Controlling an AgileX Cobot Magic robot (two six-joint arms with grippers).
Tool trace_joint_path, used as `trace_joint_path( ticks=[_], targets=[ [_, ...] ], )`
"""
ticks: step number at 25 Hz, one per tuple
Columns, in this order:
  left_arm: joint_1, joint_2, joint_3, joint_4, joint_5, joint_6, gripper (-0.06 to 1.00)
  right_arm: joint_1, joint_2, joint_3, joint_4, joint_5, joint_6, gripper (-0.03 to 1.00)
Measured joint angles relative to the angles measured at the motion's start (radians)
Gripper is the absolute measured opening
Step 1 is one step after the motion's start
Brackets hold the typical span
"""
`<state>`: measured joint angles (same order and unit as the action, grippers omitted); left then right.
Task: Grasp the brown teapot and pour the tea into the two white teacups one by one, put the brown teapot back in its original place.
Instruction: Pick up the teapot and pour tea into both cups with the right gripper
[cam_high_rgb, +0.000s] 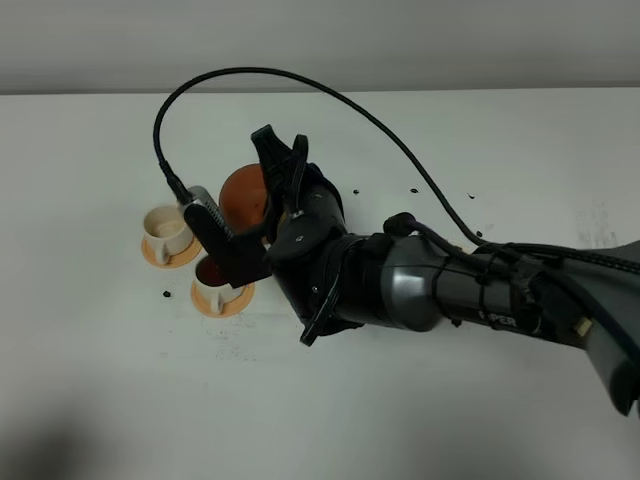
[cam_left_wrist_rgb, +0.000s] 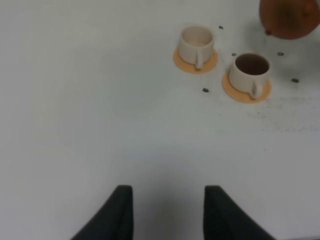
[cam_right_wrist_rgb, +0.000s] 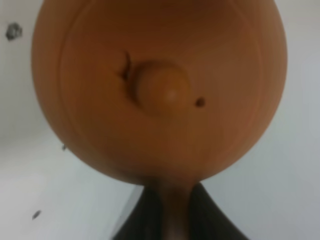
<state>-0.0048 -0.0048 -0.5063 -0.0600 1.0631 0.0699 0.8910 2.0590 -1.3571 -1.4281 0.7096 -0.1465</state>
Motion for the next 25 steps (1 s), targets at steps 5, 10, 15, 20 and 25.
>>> trace_joint_path(
  ticks=[5,10,15,20,25],
  targets=[
    [0.0,0.0,0.0,0.0,0.0,0.0,0.36,-0.027,-0.097,0.001,0.214,0.004,0.039,0.12],
    [0.0,0.0,0.0,0.0,0.0,0.0,0.36,-0.043,-0.186,0.001,0.525,0.013,0.094,0.12],
    [0.0,0.0,0.0,0.0,0.0,0.0,0.36,-0.044,-0.209,0.001,0.816,0.024,0.101,0.12],
    [0.0,0.0,0.0,0.0,0.0,0.0,0.36,-0.049,-0.215,0.04,1.064,-0.004,0.106,0.12],
    [0.0,0.0,0.0,0.0,0.0,0.0,0.36,-0.1,-0.215,0.143,1.23,-0.133,0.109,0.12]
  ],
)
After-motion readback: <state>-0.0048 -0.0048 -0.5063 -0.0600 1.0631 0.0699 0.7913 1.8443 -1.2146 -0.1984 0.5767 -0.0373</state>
